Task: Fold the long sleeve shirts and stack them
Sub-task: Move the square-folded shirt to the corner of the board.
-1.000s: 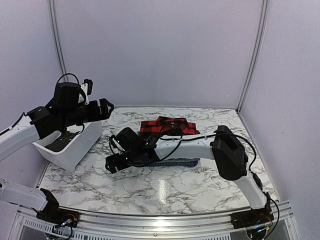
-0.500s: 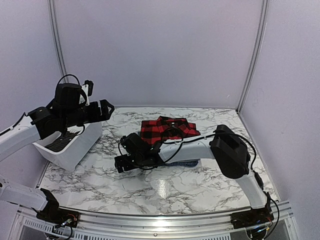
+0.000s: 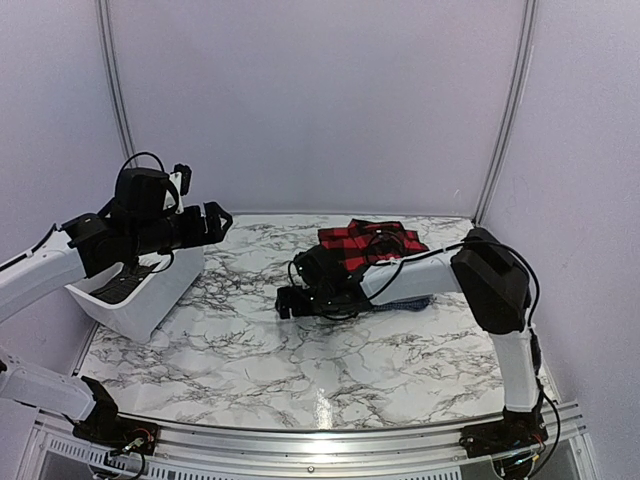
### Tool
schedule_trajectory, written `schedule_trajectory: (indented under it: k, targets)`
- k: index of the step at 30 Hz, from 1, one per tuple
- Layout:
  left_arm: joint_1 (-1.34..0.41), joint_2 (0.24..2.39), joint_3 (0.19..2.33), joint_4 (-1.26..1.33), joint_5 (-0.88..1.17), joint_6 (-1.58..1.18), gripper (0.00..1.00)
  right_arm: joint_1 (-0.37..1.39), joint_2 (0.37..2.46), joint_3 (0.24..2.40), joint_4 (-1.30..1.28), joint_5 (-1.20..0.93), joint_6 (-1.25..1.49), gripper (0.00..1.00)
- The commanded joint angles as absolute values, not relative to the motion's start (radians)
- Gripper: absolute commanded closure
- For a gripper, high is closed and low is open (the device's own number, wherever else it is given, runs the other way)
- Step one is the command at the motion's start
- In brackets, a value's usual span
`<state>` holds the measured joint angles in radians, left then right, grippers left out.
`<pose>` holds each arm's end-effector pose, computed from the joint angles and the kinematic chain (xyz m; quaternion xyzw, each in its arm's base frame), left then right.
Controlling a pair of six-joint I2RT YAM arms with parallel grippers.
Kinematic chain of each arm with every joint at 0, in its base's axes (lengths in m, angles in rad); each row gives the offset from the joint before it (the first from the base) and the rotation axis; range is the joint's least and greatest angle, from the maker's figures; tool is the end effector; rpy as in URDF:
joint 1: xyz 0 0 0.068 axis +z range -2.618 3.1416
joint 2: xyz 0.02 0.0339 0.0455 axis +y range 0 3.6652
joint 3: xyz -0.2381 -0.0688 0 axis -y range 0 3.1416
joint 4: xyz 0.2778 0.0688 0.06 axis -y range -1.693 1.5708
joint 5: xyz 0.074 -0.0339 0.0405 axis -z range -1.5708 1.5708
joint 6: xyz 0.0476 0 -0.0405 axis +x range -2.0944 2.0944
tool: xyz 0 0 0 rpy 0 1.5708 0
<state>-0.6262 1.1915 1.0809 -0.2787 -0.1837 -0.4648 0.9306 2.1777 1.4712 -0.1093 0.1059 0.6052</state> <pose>0.2695 -0.1842 0.3178 0.0157 0.8285 -0.2226 0.5137 0.2963 0.3893 0.0860 -0.1311 0.9192 0.2203 0.2990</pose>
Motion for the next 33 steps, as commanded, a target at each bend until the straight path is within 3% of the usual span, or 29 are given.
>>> schedule_trajectory:
  k: [1, 19, 33]
  targets:
    - [-0.621, 1.189, 1.063, -0.284, -0.174, -0.474, 0.01, 0.826, 2.153, 1.405, -0.169, 0.095, 0.577, 0.01]
    - [-0.621, 1.171, 1.046, -0.283, -0.156, -0.491, 0.01, 0.471, 2.148, 1.431, -0.193, -0.032, 0.447, 0.01]
    - [-0.621, 1.169, 1.051, -0.282, -0.138, -0.496, 0.01, 0.337, 2.221, 1.539, -0.216, -0.083, 0.400, 0.01]
